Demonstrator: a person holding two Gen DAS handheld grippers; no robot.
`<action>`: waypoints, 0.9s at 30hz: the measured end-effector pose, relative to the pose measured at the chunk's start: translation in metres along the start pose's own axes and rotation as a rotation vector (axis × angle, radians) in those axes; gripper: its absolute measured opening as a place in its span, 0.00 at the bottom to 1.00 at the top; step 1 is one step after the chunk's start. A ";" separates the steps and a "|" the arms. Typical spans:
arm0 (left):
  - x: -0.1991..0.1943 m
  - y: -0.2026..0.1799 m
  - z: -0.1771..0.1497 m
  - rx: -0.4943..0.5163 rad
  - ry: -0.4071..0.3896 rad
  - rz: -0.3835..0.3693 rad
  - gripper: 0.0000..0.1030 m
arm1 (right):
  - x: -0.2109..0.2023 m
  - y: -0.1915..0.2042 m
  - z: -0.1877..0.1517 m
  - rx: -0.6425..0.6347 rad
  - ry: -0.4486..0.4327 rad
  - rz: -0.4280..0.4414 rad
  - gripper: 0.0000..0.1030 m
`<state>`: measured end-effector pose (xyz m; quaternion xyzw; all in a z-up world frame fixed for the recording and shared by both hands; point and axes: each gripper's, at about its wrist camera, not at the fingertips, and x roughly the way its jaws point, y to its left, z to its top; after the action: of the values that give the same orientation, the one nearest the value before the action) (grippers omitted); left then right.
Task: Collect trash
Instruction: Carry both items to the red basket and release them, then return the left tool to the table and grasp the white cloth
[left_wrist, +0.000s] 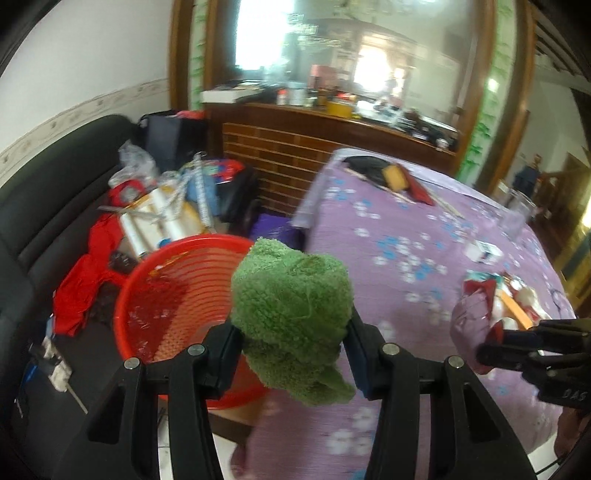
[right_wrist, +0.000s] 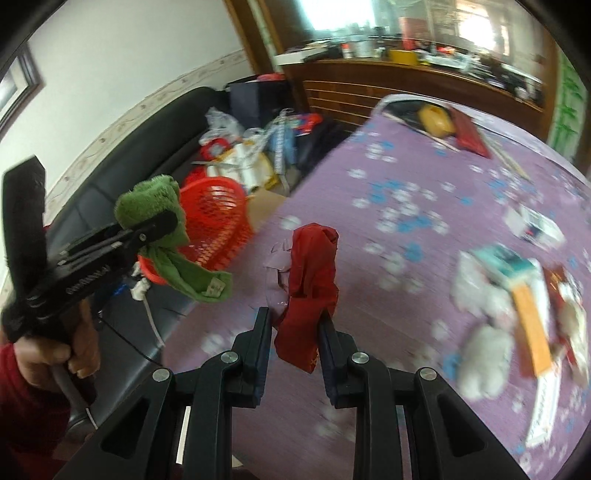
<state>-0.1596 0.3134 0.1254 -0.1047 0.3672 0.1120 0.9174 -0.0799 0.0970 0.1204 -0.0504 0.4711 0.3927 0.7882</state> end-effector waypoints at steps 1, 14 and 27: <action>0.001 0.012 0.001 -0.014 0.004 0.011 0.48 | 0.006 0.007 0.008 -0.010 0.004 0.020 0.26; 0.022 0.093 0.007 -0.107 0.040 0.068 0.49 | 0.087 0.072 0.085 -0.078 0.082 0.147 0.26; 0.020 0.096 0.013 -0.146 0.012 0.038 0.60 | 0.075 0.064 0.094 -0.020 0.039 0.150 0.48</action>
<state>-0.1643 0.4113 0.1096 -0.1649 0.3656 0.1552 0.9028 -0.0378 0.2269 0.1321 -0.0304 0.4849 0.4543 0.7467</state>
